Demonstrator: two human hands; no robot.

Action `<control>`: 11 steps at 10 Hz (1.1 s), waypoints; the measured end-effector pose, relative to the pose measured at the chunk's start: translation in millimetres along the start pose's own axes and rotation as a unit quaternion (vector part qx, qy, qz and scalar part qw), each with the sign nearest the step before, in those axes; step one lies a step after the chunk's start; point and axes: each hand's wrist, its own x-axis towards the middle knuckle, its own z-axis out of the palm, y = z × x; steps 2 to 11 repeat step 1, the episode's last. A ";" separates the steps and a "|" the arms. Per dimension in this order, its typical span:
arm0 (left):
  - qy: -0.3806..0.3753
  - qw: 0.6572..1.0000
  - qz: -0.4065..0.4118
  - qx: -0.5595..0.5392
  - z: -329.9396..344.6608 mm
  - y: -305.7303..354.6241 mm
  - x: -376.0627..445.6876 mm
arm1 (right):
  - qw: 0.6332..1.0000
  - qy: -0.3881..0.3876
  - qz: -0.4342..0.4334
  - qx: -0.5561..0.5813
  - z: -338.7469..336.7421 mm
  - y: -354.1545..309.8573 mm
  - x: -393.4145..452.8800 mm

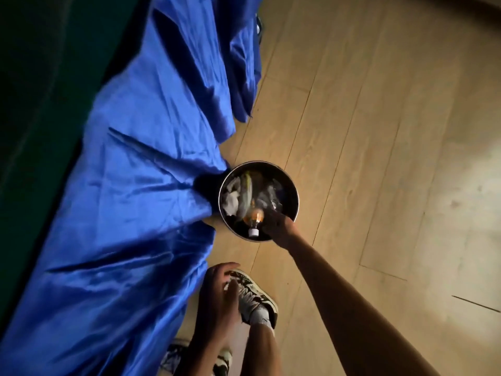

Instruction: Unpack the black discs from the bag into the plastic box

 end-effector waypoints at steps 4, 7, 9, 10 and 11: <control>0.000 0.997 -0.065 -0.046 -5.2 10.1 -12.7 | 0.998 0.010 -0.038 0.056 10.3 -13.7 -42.6; 0.000 0.997 -0.065 -0.046 -5.2 10.1 -12.7 | 0.998 0.010 -0.038 0.056 10.3 -13.7 -42.6; 0.000 0.997 -0.065 -0.046 -5.2 10.1 -12.7 | 0.998 0.010 -0.038 0.056 10.3 -13.7 -42.6; 0.000 0.997 -0.065 -0.046 -5.2 10.1 -12.7 | 0.998 0.010 -0.038 0.056 10.3 -13.7 -42.6; 0.000 0.997 -0.065 -0.046 -5.2 10.1 -12.7 | 0.998 0.010 -0.038 0.056 10.3 -13.7 -42.6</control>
